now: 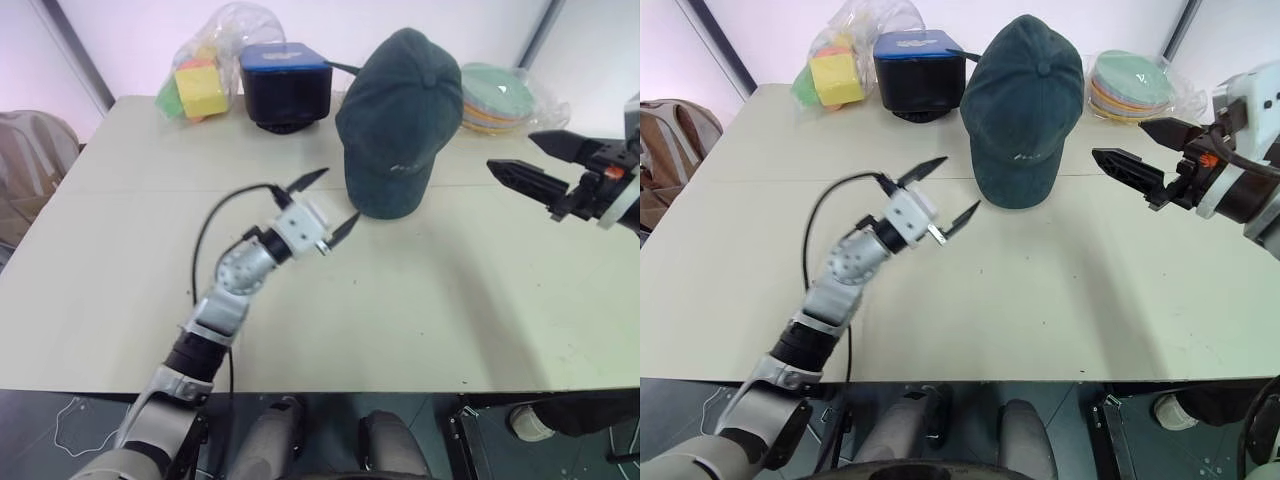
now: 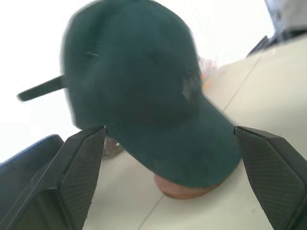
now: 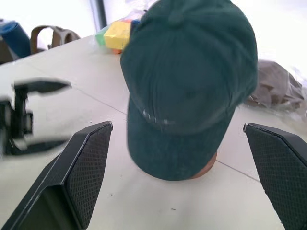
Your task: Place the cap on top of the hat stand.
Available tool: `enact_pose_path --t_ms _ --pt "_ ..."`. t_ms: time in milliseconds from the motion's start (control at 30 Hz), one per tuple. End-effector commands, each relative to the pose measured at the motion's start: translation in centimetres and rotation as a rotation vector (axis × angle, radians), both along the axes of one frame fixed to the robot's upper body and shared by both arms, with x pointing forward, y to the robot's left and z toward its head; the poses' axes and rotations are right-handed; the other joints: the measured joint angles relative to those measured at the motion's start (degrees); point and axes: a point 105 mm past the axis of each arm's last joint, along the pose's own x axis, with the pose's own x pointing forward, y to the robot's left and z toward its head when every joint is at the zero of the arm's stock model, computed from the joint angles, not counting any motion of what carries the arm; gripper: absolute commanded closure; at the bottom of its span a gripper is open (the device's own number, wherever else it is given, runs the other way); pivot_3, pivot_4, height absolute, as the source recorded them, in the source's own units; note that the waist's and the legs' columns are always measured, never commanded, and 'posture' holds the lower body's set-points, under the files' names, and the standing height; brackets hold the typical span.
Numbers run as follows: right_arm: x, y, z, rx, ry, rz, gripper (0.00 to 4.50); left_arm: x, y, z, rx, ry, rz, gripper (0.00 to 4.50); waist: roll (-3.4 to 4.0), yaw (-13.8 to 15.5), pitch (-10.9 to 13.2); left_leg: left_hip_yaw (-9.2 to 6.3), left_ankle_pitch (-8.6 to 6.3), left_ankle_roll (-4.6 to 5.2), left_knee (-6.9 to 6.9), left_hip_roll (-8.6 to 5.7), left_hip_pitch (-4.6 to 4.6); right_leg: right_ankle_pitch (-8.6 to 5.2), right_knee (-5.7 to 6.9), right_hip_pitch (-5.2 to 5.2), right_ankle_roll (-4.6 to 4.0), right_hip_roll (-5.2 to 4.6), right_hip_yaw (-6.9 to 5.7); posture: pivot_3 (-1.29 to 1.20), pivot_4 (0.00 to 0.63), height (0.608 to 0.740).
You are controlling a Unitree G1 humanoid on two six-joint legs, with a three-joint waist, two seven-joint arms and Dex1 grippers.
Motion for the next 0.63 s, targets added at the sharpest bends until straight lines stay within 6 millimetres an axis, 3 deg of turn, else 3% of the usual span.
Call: enact_pose_path --t_ms 33,200,333,467,633 --pt "-0.2 0.0 0.9 -0.092 -0.042 0.015 0.0 -0.8 1.5 3.1 -0.062 0.084 -0.116 0.04 0.0 -0.04 0.0 -0.02 0.0 0.0 0.01 0.01 -0.01 0.0 0.0 0.0 0.0 0.01 -0.01 0.0 0.15 0.74" --pt "0.0 0.0 0.5 -0.226 -0.028 0.044 0.0 -1.5 6.2 6.2 -0.004 0.305 -0.229 0.04 0.0 -0.84 0.01 -0.03 0.0 0.0 -0.02 0.04 0.0 -0.01 -0.02 -0.01 -0.01 0.05 -0.02 0.0 0.15 0.74" --pt "0.2 -0.4 0.5 -0.273 -0.026 0.055 0.0 -2.2 8.7 8.4 0.083 0.321 -0.25 0.04 0.0 -1.33 0.01 -0.05 -0.01 0.01 -0.08 0.03 0.02 -0.01 -0.12 0.03 -0.01 0.03 -0.04 0.0 0.15 0.74" --pt "0.4 -0.6 0.7 -0.29 -0.03 0.057 0.0 -2.7 9.7 9.3 0.122 0.35 -0.278 0.04 0.01 -1.33 0.02 -0.04 -0.01 0.02 -0.1 0.04 0.04 -0.01 -0.14 0.05 -0.01 0.02 0.0 0.0 0.15 0.74" --pt "0.6 -0.6 0.5 -0.305 -0.029 0.06 0.0 -3.1 9.7 8.7 0.141 0.396 -0.315 0.04 0.0 -1.23 0.02 -0.05 -0.02 0.02 -0.09 0.03 0.02 -0.01 -0.14 0.04 -0.01 -0.01 0.04 0.0 0.15 0.74"
